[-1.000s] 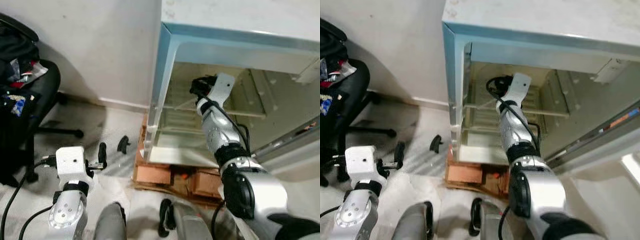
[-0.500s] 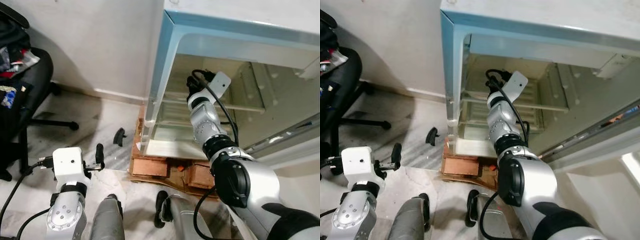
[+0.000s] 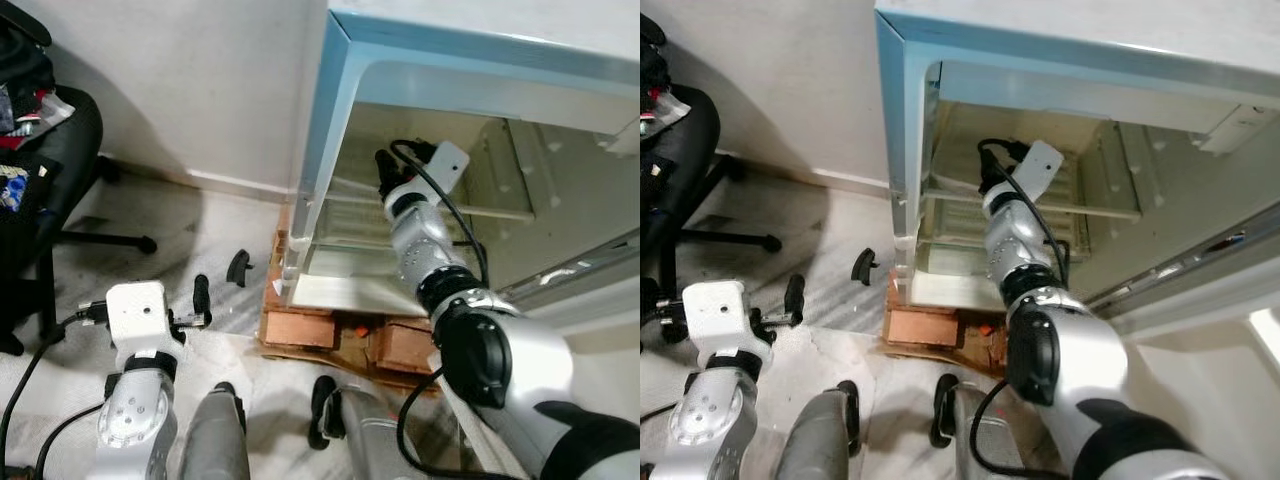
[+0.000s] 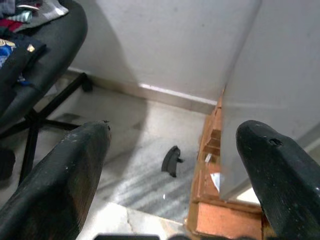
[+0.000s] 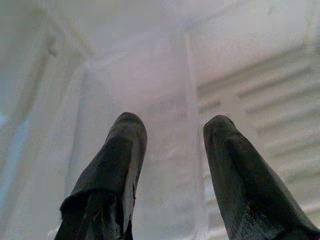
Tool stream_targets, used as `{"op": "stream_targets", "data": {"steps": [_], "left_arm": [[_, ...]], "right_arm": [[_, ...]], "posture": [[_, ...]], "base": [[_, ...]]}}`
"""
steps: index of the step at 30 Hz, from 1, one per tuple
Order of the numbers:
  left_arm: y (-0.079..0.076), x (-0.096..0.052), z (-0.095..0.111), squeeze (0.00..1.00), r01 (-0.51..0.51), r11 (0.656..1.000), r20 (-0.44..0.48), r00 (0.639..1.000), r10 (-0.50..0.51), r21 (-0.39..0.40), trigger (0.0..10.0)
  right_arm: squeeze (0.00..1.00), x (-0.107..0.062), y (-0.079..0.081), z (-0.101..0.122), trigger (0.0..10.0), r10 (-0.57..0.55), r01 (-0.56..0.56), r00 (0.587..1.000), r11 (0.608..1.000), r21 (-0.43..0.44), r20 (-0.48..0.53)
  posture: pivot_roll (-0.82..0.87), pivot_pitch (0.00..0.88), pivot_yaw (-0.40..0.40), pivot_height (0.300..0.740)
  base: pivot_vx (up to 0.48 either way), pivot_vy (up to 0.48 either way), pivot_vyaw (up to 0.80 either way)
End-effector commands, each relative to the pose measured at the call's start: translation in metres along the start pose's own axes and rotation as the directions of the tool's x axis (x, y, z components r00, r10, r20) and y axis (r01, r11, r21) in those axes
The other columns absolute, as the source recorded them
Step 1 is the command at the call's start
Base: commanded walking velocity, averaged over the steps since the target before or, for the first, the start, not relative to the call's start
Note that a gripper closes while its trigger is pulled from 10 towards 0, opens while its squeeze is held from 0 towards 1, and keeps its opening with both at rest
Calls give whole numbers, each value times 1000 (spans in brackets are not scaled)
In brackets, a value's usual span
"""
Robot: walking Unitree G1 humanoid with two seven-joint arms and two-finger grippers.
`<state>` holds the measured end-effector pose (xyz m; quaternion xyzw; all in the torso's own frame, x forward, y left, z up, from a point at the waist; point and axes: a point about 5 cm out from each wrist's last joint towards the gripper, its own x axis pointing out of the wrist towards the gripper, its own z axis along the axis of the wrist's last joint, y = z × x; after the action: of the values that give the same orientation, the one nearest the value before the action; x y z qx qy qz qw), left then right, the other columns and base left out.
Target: Restocking fridge
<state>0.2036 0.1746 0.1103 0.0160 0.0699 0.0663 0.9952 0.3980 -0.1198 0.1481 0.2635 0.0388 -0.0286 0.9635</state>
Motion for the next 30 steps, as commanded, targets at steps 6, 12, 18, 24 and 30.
{"op": "stream_targets", "data": {"steps": [6, 12, 18, 24, 30], "left_arm": [[1, 3, -5, 0, -1, 1000, -23, 1000, 1, 9, 10000], [2, 9, -2, 0, -3, 1000, -5, 1000, 4, 13, 10000], [-2, 23, 4, 0, 12, 1000, 34, 999, -12, -10, 10000], [-10, 36, 10, 0, 38, 999, 63, 997, -36, -27, 10000], [-11, 51, 11, 0, 59, 998, 82, 995, -57, -23, 10000]], "right_arm": [[1000, 3, -11, 14, 10000, -20, 20, 999, 1000, 12, 41], [1000, 5, -10, 27, 10000, 0, 4, 996, 999, -37, 90], [1000, 2, -25, 29, 10000, 10, -1, 994, 997, -81, 112], [0, -8, -44, 28, 10000, 70, -27, 983, 969, -245, 169], [0, -24, -53, 19, 10000, 184, -115, 968, 930, -349, 172]], "posture": [[300, 259, -119, 740], [289, 248, -112, 740], [254, 219, -101, 740], [215, 170, -77, 740], [175, 118, -59, 740]], "base": [[0, 0, 0], [0, 0, 0], [0, 0, 0], [0, 0, 0], [0, 0, 0]]}}
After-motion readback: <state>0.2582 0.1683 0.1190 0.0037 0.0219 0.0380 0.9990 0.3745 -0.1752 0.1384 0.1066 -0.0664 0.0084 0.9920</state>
